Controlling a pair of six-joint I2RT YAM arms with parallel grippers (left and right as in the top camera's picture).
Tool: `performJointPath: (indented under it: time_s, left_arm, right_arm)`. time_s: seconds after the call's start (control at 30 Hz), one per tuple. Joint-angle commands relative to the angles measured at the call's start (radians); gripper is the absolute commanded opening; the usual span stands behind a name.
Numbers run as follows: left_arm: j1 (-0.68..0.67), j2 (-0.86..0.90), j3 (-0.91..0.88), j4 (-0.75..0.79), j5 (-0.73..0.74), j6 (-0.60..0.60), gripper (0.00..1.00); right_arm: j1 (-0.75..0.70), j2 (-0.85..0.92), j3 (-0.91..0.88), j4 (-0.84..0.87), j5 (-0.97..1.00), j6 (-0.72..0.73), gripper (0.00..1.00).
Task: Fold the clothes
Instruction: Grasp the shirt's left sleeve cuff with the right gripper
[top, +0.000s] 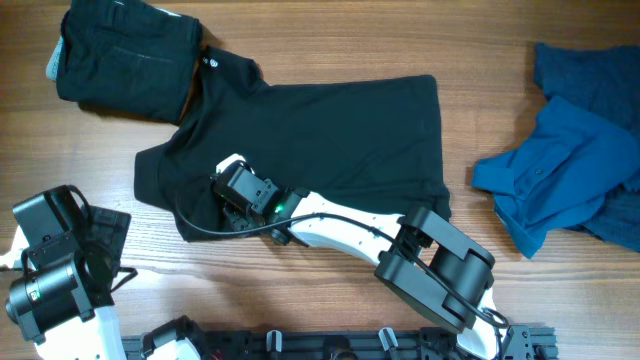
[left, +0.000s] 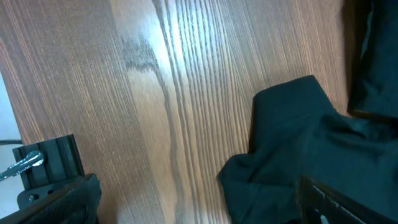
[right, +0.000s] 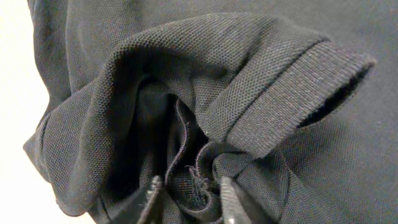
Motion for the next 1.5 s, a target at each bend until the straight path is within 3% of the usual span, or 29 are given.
performJointPath:
  time_s: [0.0,0.23,0.53,0.57,0.7,1.03,1.47]
  left_arm:
    - [0.007,-0.009,0.009,-0.005,0.010,0.016,1.00]
    - [0.007,-0.009,0.009,-0.008,0.010,0.016,1.00]
    - [0.007,-0.009,0.009,-0.011,0.010,0.015,1.00]
    - [0.007,-0.009,0.009,-0.011,0.010,0.016,1.00]
    - [0.007,-0.009,0.009,-0.011,0.010,0.016,1.00]
    - [0.007,-0.009,0.009,-0.011,0.010,0.016,1.00]
    - [0.007,-0.009,0.009,-0.011,0.025,0.015,1.00]
  right_arm:
    - [-0.003,0.030,0.015,-0.005,0.007,-0.002,0.22]
    - [-0.004,0.030,0.015,-0.013,0.061,0.004,0.05]
    - [-0.039,0.029,0.016,-0.057,0.046,0.004,0.04]
    - [-0.039,0.029,0.016,-0.060,0.036,0.003,0.06]
    - [-0.039,0.024,0.018,-0.063,-0.017,-0.004,0.32]
    - [-0.038,0.012,0.043,-0.087,-0.118,-0.055,0.37]
    - [-0.030,0.019,0.093,-0.161,-0.088,-0.103,0.38]
